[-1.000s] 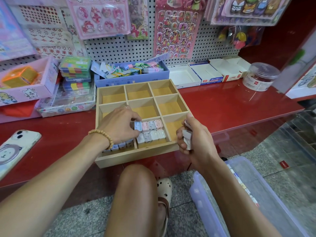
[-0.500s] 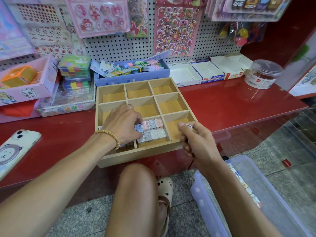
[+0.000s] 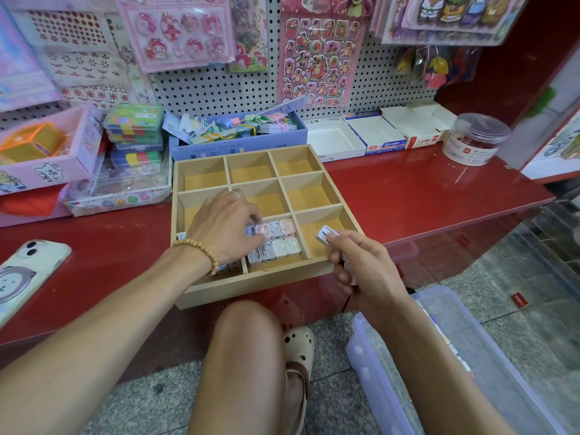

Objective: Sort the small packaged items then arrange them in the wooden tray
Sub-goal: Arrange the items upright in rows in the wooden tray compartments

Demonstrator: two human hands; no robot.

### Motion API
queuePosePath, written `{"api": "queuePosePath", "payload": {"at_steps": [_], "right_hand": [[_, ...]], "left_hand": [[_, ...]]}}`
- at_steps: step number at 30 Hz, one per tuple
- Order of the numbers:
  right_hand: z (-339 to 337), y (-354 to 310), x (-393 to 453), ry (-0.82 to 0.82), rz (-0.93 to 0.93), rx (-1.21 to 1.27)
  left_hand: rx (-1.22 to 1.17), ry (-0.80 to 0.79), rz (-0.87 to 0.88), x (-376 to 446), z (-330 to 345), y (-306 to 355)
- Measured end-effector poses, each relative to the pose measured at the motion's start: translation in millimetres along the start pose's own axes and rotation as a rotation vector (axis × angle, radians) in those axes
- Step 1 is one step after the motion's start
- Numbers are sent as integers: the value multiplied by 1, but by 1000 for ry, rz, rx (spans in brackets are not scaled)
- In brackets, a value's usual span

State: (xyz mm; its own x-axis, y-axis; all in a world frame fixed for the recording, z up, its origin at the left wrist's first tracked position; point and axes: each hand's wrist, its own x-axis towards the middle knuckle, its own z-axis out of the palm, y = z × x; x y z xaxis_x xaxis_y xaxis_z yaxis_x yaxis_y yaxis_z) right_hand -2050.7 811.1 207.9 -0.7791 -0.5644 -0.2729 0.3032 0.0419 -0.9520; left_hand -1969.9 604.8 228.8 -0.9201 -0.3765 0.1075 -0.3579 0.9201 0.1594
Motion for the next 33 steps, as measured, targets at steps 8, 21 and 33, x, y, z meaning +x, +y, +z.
{"api": "queuePosePath", "payload": {"at_steps": [8,21,33], "right_hand": [[14,-5,-8,11,-4,76],[10,-20,-15,12,-53,-78],[2,-11,3,17,81,136]], "left_hand": [[-553,175,228,-18,-4,58],[-711,170,208,-22,-7,65],[-119,-89,45,-2,-5,27]]}}
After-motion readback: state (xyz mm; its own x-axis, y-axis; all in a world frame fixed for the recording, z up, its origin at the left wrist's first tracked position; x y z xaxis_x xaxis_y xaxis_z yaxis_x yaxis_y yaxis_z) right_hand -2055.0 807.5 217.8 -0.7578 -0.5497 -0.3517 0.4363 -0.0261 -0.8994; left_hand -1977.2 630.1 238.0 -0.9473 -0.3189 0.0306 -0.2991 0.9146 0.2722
